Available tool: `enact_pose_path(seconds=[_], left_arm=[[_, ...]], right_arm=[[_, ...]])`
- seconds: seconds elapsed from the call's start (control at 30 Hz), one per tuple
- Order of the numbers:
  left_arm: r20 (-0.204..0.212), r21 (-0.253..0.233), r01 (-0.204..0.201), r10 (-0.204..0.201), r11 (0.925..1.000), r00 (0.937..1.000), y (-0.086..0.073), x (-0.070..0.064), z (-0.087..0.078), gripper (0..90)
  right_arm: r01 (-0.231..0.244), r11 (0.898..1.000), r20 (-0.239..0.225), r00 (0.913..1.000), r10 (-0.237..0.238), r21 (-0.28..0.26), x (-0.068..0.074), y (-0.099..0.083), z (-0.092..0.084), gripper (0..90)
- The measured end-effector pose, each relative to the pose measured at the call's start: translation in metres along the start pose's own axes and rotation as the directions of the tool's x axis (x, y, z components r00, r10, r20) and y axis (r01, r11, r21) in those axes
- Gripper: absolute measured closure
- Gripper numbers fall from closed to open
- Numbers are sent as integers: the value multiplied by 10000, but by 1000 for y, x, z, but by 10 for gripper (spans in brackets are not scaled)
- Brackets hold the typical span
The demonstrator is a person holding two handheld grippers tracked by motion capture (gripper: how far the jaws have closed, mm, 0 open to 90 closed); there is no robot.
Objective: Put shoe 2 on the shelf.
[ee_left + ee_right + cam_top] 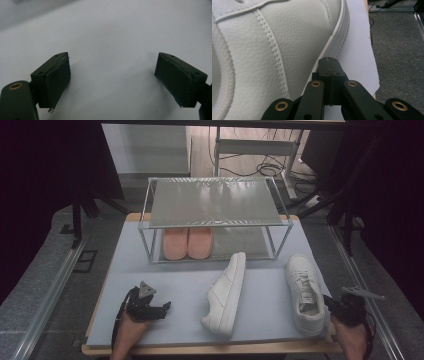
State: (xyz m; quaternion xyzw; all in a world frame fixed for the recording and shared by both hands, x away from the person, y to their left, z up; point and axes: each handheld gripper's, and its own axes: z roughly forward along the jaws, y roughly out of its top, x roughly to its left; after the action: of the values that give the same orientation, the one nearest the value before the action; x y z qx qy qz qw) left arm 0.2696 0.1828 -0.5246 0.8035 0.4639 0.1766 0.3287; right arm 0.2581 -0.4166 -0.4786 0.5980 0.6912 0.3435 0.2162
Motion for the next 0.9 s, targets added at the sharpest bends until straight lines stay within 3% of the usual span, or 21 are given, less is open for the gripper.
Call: enact_pose_path(seconds=[0.47,0.53,0.9], left_arm=[[-8,-5,-3,3,10000,10000,0,0,0,133],[-12,-7,-9,9,10000,10000,0,0,0,133],[-19,-14,-12,12,10000,10000,0,0,0,133]], right_arm=[[112,9995,-254,9996,-104,297,3,-5,22,899],[-32,9997,-405,9992,41,224,3,-6,23,899],[210,9998,-391,9990,-208,50,2,-3,15,874]])
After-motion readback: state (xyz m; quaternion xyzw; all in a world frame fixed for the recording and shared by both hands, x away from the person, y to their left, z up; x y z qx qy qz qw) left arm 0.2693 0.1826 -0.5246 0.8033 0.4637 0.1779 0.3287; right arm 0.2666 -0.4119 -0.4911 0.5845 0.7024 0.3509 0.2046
